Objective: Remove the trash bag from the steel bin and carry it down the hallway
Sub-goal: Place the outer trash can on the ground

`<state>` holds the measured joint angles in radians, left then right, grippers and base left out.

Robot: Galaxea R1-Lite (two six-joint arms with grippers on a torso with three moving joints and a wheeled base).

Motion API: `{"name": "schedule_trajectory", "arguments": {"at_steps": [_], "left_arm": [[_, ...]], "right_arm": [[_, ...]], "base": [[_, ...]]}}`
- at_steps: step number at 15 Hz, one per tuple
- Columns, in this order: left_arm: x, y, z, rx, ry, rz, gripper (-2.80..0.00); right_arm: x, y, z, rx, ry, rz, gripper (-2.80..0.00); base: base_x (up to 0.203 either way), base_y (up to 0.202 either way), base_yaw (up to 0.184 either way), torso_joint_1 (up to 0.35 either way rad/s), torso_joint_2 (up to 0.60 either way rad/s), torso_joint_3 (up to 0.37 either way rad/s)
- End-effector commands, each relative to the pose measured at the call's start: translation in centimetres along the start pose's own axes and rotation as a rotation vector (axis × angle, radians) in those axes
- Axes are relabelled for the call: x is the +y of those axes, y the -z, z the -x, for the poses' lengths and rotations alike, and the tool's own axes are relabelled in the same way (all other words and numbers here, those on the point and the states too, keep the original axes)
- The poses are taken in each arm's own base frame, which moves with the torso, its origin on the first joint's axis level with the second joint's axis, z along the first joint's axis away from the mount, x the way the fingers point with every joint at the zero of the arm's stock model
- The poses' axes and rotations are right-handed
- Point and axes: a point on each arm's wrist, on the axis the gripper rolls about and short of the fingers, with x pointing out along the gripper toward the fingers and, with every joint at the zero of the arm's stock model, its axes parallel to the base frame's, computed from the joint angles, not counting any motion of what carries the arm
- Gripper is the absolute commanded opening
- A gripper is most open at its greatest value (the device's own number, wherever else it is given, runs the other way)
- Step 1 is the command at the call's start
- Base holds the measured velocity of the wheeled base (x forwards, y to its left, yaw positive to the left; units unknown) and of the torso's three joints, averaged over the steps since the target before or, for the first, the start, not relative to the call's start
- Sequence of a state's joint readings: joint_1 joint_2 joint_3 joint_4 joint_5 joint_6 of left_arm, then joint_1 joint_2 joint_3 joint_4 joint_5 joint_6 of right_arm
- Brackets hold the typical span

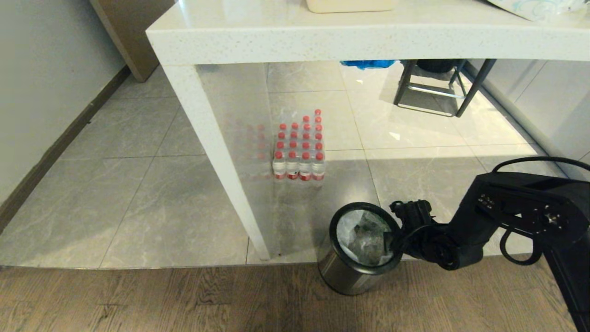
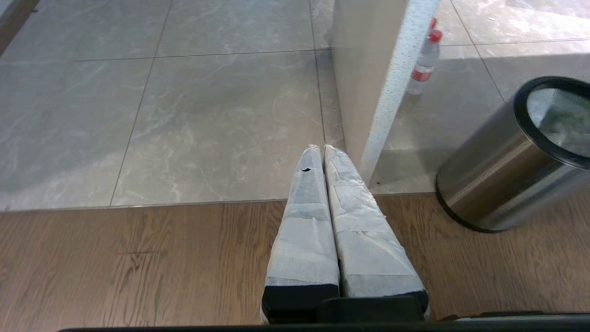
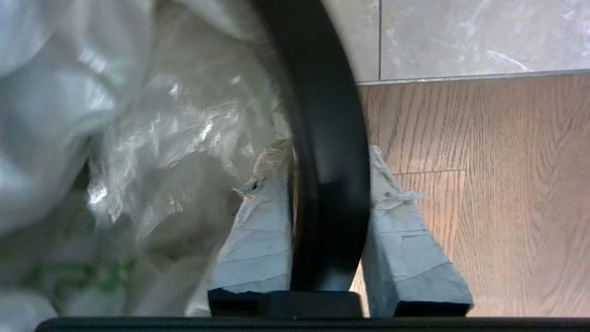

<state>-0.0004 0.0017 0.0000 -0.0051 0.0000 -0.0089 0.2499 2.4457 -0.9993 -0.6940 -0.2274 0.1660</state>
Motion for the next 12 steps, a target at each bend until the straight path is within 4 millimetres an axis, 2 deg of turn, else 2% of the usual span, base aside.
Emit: {"name": "schedule_trajectory", "arguments": {"at_steps": [1,3,6,12], "left_arm": [[0.0,0.0,0.0,0.0,0.0,0.0,-2.8],[0.0,0.0,0.0,0.0,0.0,0.0,-2.8],[0.0,0.0,0.0,0.0,0.0,0.0,-2.8],[0.0,0.0,0.0,0.0,0.0,0.0,-2.8]], "right_arm": [[0.2,-0.1,0.2,-0.015,0.026,0.002,-2.8],[0.6,-0.3,0.7,-0.056,0.034,-0.001,-2.8],[0.5,-1.7,2.6,-0.123,0.02,-0.015,-2.8],[-0.4,-4.1,8.2,-0.207,0.002,-0.037,-2.8]], "base": [[0.0,0.0,0.0,0.0,0.0,0.0],[0.0,0.0,0.0,0.0,0.0,0.0],[0.0,0.0,0.0,0.0,0.0,0.0],[0.0,0.0,0.0,0.0,0.0,0.0]]}}
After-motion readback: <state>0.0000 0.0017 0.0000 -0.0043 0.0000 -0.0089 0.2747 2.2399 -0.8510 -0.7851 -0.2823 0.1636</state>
